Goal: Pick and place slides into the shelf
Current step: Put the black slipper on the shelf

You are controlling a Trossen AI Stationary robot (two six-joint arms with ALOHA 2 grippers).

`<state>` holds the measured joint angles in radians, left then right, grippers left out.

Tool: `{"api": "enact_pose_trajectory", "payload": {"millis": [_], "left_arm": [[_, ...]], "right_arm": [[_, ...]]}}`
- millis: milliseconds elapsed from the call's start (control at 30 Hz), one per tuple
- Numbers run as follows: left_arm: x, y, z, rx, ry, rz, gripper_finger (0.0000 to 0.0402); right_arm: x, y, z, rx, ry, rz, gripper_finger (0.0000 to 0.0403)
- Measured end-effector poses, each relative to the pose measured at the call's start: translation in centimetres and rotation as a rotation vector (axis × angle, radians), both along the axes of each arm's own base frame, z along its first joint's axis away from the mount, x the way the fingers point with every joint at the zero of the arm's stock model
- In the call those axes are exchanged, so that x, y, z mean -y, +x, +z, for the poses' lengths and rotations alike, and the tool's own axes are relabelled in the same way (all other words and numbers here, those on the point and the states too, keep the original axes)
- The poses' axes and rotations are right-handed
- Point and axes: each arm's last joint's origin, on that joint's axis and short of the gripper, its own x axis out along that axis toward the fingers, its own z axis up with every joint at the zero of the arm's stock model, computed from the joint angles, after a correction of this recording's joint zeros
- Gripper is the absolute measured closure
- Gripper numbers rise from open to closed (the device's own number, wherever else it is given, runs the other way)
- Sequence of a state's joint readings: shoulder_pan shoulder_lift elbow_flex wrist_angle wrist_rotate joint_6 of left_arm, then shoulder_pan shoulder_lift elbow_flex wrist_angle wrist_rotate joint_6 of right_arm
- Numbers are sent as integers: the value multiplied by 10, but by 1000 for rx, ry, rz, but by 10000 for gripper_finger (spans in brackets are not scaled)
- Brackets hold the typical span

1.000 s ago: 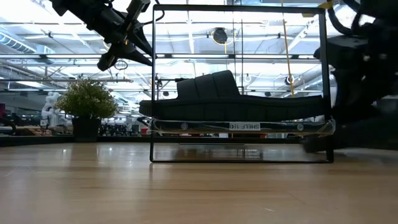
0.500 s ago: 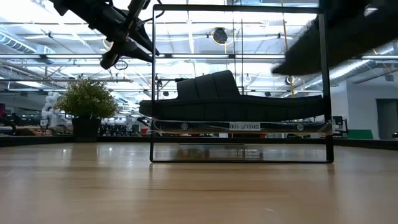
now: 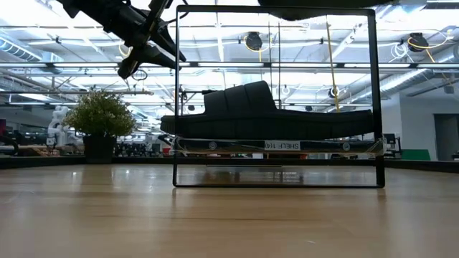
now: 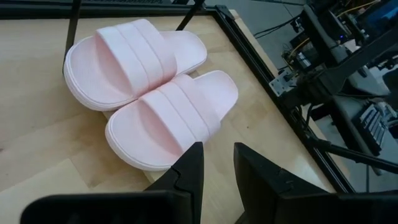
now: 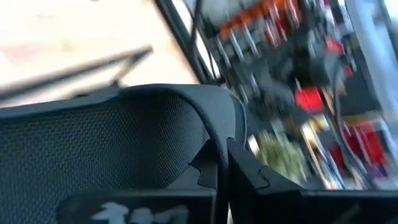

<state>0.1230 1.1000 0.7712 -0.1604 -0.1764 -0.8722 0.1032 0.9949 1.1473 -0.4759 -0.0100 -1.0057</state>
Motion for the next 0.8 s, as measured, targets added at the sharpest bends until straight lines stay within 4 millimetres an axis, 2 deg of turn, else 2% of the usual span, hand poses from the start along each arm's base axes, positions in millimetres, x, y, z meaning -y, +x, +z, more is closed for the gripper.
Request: {"api": "enact_pose_trajectory", "payload": {"millis": [233, 500, 800], "left_arm": [[0, 0, 0, -4, 15, -3, 319], [-2, 0, 0, -19, 61, -16, 319], [-14, -3, 0, -35, 101, 13, 319]], "right_arm": [[31, 38, -14, 17, 126, 251, 402], [50, 71, -43, -32, 87, 322, 402], [59, 99, -62, 5, 35, 328, 403]]}}
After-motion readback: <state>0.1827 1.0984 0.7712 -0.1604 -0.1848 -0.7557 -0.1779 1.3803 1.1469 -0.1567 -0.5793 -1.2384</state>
